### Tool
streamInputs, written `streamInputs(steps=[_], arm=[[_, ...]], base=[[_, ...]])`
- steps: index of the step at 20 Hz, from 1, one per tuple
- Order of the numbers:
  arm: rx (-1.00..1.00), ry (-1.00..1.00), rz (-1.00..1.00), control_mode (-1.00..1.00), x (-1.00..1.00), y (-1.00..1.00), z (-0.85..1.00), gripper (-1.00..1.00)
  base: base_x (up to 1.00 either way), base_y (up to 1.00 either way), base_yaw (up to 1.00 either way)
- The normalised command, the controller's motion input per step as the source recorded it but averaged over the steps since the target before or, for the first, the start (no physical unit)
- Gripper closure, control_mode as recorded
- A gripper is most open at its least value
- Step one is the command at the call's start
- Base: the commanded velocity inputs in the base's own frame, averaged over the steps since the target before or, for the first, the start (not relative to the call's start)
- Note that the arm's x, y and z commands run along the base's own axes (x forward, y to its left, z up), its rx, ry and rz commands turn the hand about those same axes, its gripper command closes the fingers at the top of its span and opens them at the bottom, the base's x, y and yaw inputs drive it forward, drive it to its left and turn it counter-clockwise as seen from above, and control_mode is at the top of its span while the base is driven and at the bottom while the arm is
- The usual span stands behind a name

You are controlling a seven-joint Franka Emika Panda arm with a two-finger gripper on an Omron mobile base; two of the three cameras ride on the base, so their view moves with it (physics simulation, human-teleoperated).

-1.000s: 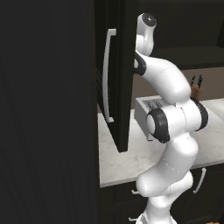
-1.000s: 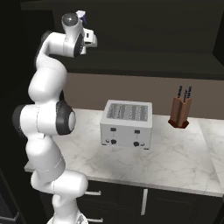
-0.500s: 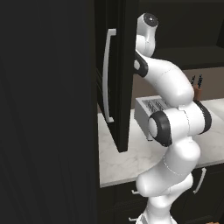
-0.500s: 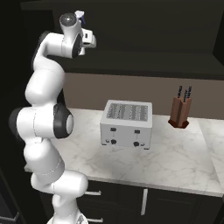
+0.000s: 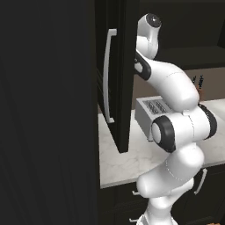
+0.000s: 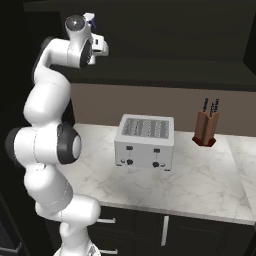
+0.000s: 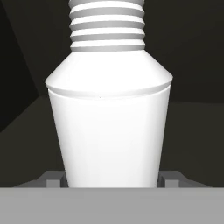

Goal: Move the cutting board and knife to the sink. Then move spray from the cabinet to the counter.

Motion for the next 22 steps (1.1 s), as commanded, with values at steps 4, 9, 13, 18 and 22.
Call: streamInputs(steps=[4,9,13,18,22], arm=[[0.00,0.00,0.00,-1.00,-0.25,0.00,0.00,1.00],[0.00,0.00,0.00,-1.00,-0.28,0.00,0.01,1.00],[0.00,0.00,0.00,-1.00,-0.32,0.00,0.00,1.00],[0.01,0.00,0.00,-1.00,-0.36,0.00,0.00,1.00],[0.01,-0.01,0.00,-1.00,-0.40,0.00,0.03,1.00]], base=[[0.00,0.00,0.00],[0.00,0.00,0.00],[0.00,0.00,0.00],[0.00,0.00,0.00],[0.00,0.00,0.00]])
